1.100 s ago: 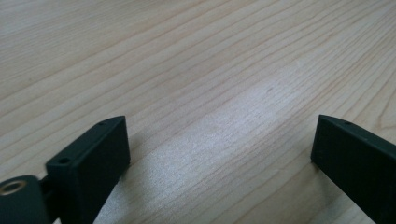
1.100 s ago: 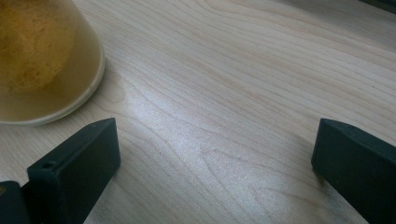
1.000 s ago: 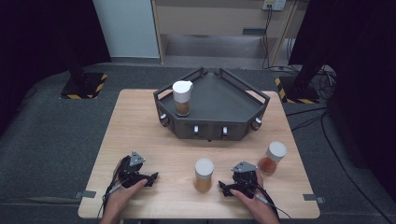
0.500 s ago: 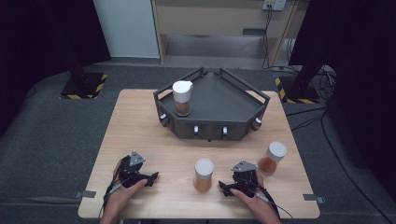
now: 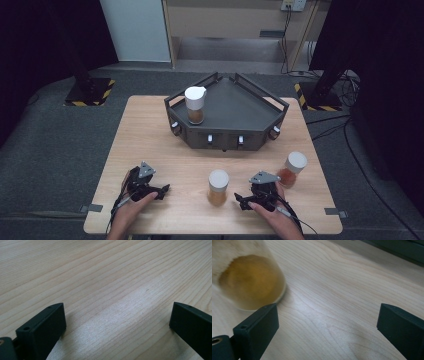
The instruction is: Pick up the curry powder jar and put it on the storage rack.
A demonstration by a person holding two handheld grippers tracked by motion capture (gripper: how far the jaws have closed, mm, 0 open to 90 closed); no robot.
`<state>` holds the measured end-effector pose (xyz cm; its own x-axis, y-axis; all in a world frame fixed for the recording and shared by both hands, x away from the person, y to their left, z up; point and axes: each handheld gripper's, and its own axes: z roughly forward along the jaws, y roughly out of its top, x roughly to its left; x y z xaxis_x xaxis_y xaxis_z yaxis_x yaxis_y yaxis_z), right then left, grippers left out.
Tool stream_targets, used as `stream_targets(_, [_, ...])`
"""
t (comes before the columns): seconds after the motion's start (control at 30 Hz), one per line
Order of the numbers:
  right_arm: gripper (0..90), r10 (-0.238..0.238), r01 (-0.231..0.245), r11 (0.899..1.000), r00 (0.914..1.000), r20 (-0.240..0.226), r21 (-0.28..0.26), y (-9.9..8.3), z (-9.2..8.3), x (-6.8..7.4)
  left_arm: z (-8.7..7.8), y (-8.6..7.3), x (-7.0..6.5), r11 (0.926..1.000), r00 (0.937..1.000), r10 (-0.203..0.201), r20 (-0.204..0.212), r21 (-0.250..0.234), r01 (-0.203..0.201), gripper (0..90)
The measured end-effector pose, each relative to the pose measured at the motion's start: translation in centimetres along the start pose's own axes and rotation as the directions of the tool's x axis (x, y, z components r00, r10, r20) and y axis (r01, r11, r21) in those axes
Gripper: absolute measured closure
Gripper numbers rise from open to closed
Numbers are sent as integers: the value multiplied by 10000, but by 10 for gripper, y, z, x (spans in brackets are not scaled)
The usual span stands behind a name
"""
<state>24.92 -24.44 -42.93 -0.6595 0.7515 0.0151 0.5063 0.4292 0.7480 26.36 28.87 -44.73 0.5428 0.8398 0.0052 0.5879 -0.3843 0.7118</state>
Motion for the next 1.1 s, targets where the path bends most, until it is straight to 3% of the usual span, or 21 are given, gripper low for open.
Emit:
stream_targets(0.47, [43,-342,339,9994,9984,-458,-75,21,-21,9,0,0,0,10000,10000,0,-7,0,0,0])
stream_targets(1.1, [43,-789,764,9966,9932,-855,-321,31,-34,24,0,0,0,10000,10000,8,-1,-1,-8,0])
